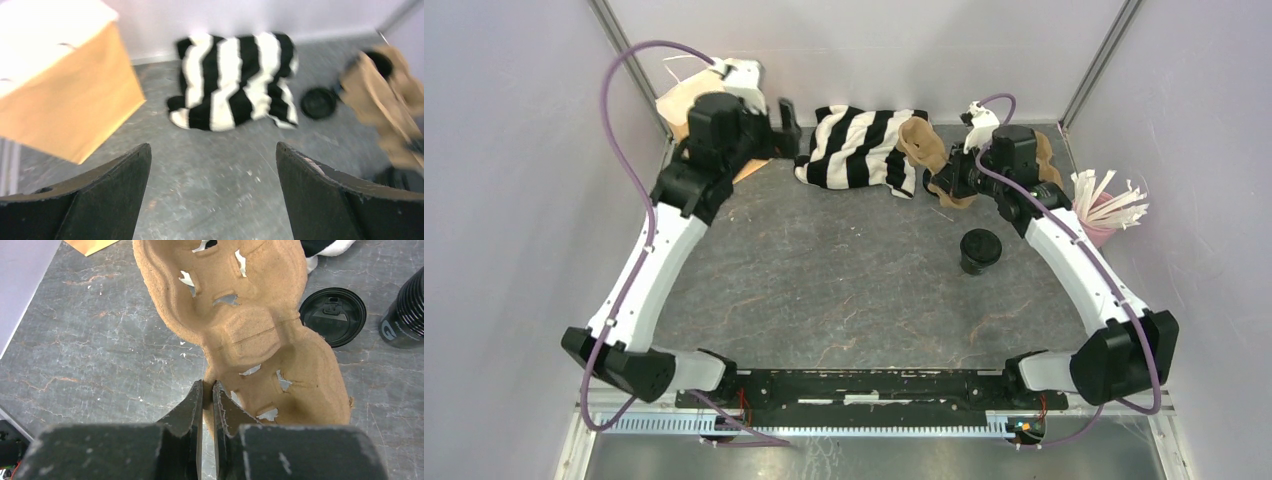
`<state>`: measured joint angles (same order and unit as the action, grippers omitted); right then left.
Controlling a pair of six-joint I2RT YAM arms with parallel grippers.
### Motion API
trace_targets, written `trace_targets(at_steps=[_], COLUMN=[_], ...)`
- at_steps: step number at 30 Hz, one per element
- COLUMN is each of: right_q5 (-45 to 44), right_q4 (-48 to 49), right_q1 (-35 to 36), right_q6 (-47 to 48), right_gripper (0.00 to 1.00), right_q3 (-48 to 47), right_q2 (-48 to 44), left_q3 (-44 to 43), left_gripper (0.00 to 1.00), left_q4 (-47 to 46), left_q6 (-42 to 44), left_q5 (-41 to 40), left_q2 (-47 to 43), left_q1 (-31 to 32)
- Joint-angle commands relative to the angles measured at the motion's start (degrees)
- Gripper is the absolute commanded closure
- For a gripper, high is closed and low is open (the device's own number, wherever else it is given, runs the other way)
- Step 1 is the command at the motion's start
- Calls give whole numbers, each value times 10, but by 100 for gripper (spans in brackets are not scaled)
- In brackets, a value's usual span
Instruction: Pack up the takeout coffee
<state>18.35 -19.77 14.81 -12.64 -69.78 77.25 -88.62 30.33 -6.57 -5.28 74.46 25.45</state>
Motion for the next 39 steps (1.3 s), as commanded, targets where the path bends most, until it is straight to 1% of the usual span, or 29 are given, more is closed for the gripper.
trace_targets(at_steps=[1, 6, 7, 9, 10, 13, 14, 15, 16, 17, 20, 25, 27, 30, 32, 35, 37, 39], right_q5=[7, 8, 13, 3, -26, -119, -140, -155, -163, -175, -220, -287, -306, -317, -319, -320, -320, -321], right_q4=[-14, -29, -33, -63, -83, -106, -108, -108, -106, -103, -94, -86, -83, -80, -80, -80, -81, -81], right_q1=[1, 1, 1, 9, 26, 105, 129, 149, 161, 175, 199, 255, 275, 279, 279, 279, 279, 279], right_q6=[3, 5, 8, 32, 51, 115, 121, 138, 146, 153, 173, 212, 223, 227, 229, 231, 232, 232], right_gripper=[100, 100, 100, 100, 100, 100, 100, 100, 100, 100, 100, 100, 100, 100, 100, 100, 100, 100], right_q3=[-16, 6, 8, -7, -20, -36, -36, -32, -29, -25, -25, -21, -11, 1, 2, 3, 4, 4], right_q2=[-48, -82, -86, -84, -84, -96, -99, -102, -103, -106, -105, -108, -116, -128, -130, -132, -134, -135], left_q3=[-97, -216, -245, -291, -313, -369, -383, -398, -408, -406, -358, -286, -270, -255, -250, -256, -237, -215], left_gripper=[0, 0, 0, 0, 0, 0, 0, 2, 4, 4, 5, 5, 6, 10, 13, 18, 25, 29], left_q4=[21, 33, 40, 44, 46, 66, 78, 97, 117, 130, 147, 141, 134, 123, 97, 86, 54, 16], left_q6=[-74, -87, -92, -97, -98, -115, -138, -170, -209, -261, -372, -531, -576, -628, -644, -663, -668, -669], left_q5=[-61, -42, -44, -55, -61, -67, -64, -60, -60, -58, -42, -12, -5, -15, -17, -39, -48, -36], left_q2=[51, 142, 164, 199, 216, 262, 274, 288, 292, 291, 268, 237, 235, 243, 250, 266, 263, 259], left_q1=[-86, -169, -189, -211, -218, -238, -247, -253, -272, -278, -283, -290, -291, -292, -294, -295, -297, -301])
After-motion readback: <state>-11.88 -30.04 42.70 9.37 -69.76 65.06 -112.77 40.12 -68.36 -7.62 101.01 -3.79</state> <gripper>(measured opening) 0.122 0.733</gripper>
